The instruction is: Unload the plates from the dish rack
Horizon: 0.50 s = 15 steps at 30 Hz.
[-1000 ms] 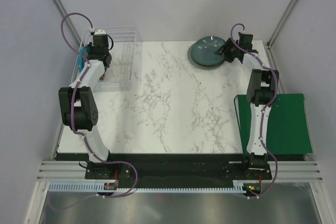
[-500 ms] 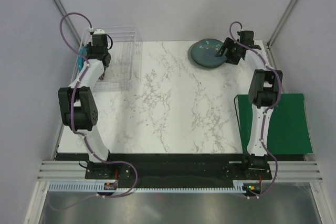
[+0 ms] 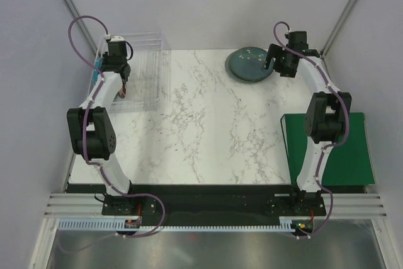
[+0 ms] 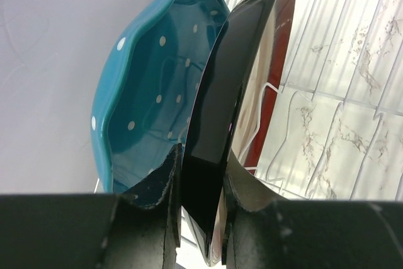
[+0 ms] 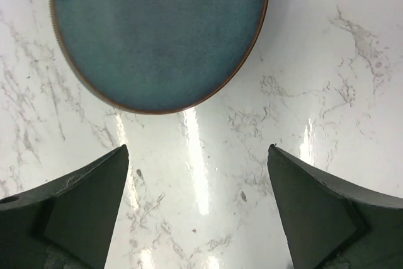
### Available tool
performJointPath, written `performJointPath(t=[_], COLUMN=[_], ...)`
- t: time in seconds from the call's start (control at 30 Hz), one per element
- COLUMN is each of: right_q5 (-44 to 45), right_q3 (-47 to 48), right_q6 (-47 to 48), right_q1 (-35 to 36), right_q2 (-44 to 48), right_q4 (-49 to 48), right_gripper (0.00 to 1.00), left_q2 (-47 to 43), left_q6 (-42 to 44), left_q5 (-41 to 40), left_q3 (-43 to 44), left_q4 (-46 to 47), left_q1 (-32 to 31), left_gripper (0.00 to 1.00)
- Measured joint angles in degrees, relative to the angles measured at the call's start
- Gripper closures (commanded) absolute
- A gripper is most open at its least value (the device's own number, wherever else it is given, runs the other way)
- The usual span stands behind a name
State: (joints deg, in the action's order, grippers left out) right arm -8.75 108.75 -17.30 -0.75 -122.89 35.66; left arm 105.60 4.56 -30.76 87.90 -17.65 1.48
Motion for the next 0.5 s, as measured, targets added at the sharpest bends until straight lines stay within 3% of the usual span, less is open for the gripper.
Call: performJointPath(t=[0.2, 0.5], right_q5=[0.9, 1.2], right_q3=[-5.4, -11.1], right_q6=[-0.1, -0.4], right_q1=[0.8, 4.4], right_q2=[8.9, 11.9], right_q4=[-3.1, -5.5], right_gripper=[0.02, 0.02], left_q2=[-1.9, -5.0], left_q6=[0.0, 2.8], left_q5=[-1.8, -6.8], left_q3=[-0.1, -0.1], left_q4=[-2.1, -1.5], left_q1=[-0.4, -1.1], left_gripper=[0.98, 0.98])
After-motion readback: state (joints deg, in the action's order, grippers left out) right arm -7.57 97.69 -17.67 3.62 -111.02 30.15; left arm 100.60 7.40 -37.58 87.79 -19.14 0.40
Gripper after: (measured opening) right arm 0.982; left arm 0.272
